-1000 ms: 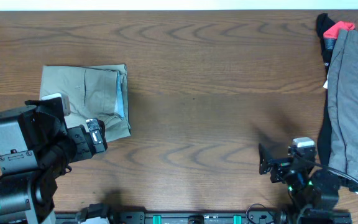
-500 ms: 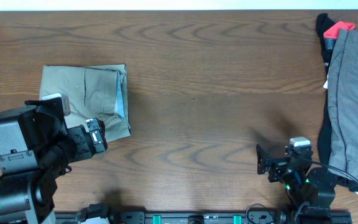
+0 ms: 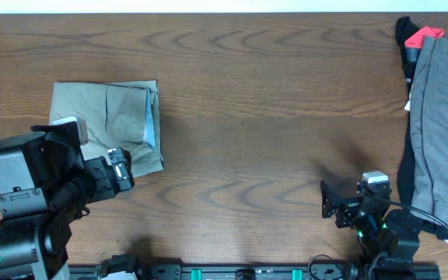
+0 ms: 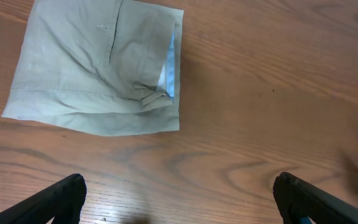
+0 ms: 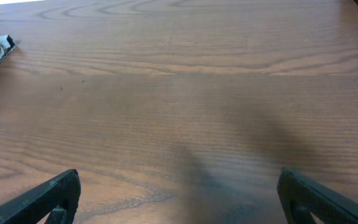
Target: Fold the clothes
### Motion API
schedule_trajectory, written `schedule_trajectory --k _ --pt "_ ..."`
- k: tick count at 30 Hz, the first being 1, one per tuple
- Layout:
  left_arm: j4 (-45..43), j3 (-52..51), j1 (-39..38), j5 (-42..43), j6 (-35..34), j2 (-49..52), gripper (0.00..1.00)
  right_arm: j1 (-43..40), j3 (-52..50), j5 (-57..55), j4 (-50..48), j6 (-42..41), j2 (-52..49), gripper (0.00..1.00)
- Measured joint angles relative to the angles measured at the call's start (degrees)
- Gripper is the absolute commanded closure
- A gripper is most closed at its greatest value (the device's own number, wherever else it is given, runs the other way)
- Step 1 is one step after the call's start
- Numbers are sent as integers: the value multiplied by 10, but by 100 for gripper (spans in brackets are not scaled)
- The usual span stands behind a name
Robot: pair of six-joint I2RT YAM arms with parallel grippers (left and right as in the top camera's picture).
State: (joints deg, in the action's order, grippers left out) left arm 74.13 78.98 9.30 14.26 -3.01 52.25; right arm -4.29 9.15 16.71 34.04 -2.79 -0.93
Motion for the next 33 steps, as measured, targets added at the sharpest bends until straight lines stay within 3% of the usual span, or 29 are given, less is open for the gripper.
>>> schedule_trajectory --k 9,13,22,33 --pt "-12 0 -44 -18 2 -9 2 0 0 0 0 0 0 1" --pt "-130 -32 -79 -39 12 -48 2 0 0 0 0 0 0 1" --pt "-380 -271 -97 -53 33 -229 2 0 0 0 0 0 1 1" --pt "-539 -507 -98 -56 33 -438 2 0 0 0 0 -2 2 1"
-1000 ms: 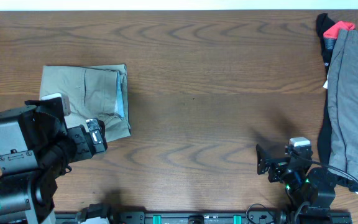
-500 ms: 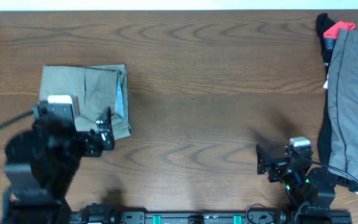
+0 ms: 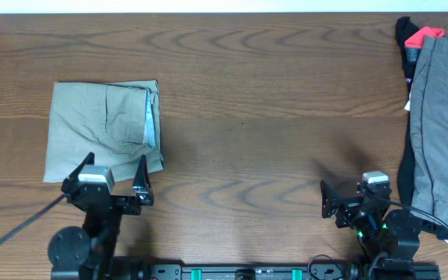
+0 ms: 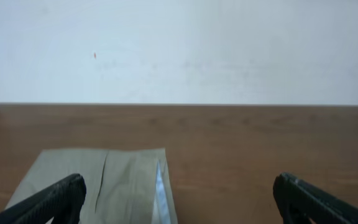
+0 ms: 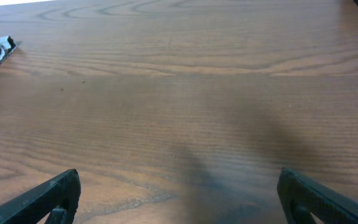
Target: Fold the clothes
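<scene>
A folded khaki garment point(image 3: 103, 128) lies flat at the table's left, a pale blue lining showing along its right edge; the left wrist view shows the same khaki garment point(image 4: 98, 186) low in the picture. My left gripper point(image 3: 107, 187) sits at the front edge just below it, open and empty. My right gripper point(image 3: 355, 198) rests at the front right, open over bare wood, nothing between its fingers point(image 5: 48, 196). A pile of unfolded clothes point(image 3: 438, 117), grey with black and red pieces, lies at the right edge.
The wooden table point(image 3: 271, 101) stretches between the folded garment and the pile. A white wall point(image 4: 179, 50) stands beyond the far edge. A small black and white object shows at the left edge of the right wrist view.
My left arm has drawn back from over the khaki garment's lower left to the front edge. Its camera now looks level across the table. The right arm and the garment are unchanged.
</scene>
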### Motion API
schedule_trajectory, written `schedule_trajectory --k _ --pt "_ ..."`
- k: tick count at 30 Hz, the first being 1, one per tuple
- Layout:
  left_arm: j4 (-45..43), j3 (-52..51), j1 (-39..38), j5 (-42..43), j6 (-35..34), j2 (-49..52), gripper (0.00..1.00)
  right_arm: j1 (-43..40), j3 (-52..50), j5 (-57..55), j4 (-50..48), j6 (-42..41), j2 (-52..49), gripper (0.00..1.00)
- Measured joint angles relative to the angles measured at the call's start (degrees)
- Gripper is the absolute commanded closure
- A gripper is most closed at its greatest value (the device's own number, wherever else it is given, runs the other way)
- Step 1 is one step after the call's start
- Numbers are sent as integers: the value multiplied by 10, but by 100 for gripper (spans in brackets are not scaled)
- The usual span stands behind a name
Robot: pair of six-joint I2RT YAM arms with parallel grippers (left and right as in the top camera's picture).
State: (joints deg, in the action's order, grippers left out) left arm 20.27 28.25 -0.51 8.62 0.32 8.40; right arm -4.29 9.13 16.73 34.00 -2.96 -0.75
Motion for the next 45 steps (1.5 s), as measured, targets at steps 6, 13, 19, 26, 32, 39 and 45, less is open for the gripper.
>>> schedule_trajectory --k 6,13,19,26,32,39,45 --pt "-111 -96 0 0 1 -74 2 0 0 0 0 0 0 1" --pt "-276 -208 -7 0 1 -78 2 0 0 0 0 0 0 1" --pt "-349 -277 -8 0 1 -78 2 0 0 0 0 0 0 1" --pt "-270 -279 -8 0 1 -78 2 0 0 0 0 0 0 1" --pt "-200 -277 -8 -7 1 -77 2 0 0 0 0 0 1 1" --pt "-196 -275 -8 -14 1 -72 2 0 0 0 0 0 1 1" --pt "-195 -275 -8 -14 1 -70 2 0 0 0 0 0 1 1"
